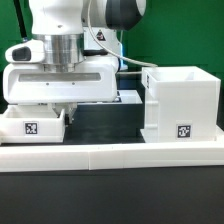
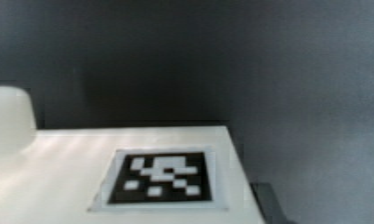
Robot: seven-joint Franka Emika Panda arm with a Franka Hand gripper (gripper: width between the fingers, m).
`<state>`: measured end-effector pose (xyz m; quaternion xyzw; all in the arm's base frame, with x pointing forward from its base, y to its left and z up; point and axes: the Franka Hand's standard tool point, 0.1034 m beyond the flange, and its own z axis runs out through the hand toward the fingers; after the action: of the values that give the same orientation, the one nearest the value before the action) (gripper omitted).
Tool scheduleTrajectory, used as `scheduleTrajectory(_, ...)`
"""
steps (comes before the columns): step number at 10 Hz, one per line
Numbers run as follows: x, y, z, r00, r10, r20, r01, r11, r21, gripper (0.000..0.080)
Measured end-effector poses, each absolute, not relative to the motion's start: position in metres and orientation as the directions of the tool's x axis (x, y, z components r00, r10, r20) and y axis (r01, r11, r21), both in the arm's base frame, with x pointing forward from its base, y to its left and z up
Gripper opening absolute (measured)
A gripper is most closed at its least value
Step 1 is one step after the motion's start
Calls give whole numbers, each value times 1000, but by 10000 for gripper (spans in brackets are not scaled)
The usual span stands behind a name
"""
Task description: Assemble drawer
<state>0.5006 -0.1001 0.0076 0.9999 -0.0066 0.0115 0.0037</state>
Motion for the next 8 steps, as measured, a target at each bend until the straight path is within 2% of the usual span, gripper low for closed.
scheduleTrajectory(5,501,-99,8,1000,-13,23,-13,-1000,7,41)
scheduleTrajectory(8,504,-80,27,999,15,31,15,-1000,-10,42)
